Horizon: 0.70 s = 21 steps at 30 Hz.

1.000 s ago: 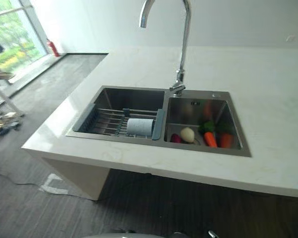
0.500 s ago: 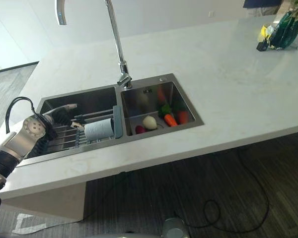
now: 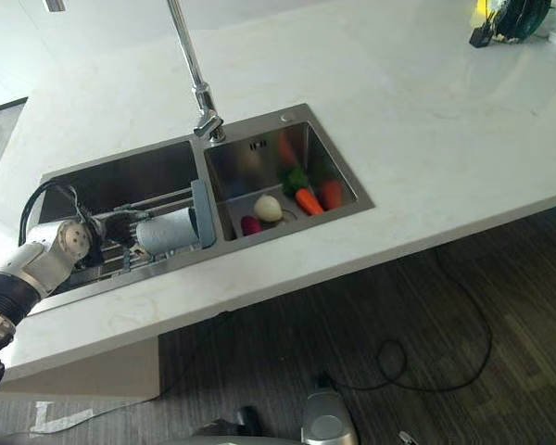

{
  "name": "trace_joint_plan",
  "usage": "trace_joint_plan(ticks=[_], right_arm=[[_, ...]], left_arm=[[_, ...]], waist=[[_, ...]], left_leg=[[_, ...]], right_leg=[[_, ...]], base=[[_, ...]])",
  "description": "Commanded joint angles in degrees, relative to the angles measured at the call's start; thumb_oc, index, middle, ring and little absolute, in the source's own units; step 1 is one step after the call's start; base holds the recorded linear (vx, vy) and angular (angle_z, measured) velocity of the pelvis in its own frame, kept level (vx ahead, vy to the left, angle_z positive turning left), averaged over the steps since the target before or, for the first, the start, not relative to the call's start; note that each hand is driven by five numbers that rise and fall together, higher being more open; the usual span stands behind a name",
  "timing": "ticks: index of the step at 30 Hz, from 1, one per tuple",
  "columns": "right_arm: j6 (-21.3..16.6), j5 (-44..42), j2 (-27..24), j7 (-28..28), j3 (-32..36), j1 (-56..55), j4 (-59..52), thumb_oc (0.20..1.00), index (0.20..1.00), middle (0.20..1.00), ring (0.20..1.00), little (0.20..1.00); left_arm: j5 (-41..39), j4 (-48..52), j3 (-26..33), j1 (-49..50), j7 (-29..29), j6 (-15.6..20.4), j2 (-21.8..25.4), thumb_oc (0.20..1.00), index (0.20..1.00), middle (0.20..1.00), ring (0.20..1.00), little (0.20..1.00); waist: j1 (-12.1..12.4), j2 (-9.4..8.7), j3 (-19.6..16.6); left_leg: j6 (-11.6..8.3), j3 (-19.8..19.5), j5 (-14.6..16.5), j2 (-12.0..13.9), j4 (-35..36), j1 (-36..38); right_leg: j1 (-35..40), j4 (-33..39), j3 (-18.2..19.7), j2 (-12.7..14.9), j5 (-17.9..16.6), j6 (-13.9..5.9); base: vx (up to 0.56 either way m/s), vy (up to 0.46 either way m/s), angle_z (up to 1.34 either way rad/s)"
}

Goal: Place the dishes in the dishwasher.

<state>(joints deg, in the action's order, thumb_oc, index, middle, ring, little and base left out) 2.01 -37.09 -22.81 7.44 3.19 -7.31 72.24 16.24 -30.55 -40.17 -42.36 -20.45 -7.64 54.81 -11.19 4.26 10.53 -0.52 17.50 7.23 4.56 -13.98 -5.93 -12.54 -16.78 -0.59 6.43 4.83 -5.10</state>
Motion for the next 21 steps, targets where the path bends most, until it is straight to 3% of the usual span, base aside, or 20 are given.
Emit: trace_joint_plan(ticks=[1,12,21], right_arm=[[-0.01,0.22,-2.01,1.04,-0.34,-0.5,0.01,1.0,1.0,1.0,1.0,1.0],[0.11,0.22,-2.74,1.81,-1.21,0.92,-1.02,1.0,1.0,1.0,1.0,1.0],[0.03,-1.08,-3.33,2.15,-2.49,3.17,-2.12,1.0,1.0,1.0,1.0,1.0]], left_arm=[[1.98,-1.37,1.96,-4.46,4.68,-0.34,2.75,1.0,1.0,1.0,1.0,1.0],[0.79,-3.93,2.9,-5.49,8.76,-0.46,0.01,1.0,1.0,1.0,1.0,1.0],[-2.25,-5.35,1.59,-8.15,6.93,-1.98,-1.47,1.0,1.0,1.0,1.0,1.0]], waist=[[-1.01,0.05,-2.11],[-1.91,-0.44,0.78],[-2.63,-0.53,3.59]], left_leg=[[-0.5,-3.69,5.44,-0.5,-3.21,-1.3],[-0.75,-3.74,4.7,-0.55,-3.21,-3.17],[-0.98,-3.83,3.9,-0.81,-3.21,-5.17]], right_leg=[[-0.58,-0.41,1.88,2.02,0.27,-5.98],[-2.92,-0.41,2.96,2.01,-0.57,-5.88],[-5.05,-0.41,4.11,1.99,-1.31,-5.62]], base=[[-0.05,0.008,-0.11],[-0.03,-0.001,-0.1],[-0.01,0.009,-0.05]])
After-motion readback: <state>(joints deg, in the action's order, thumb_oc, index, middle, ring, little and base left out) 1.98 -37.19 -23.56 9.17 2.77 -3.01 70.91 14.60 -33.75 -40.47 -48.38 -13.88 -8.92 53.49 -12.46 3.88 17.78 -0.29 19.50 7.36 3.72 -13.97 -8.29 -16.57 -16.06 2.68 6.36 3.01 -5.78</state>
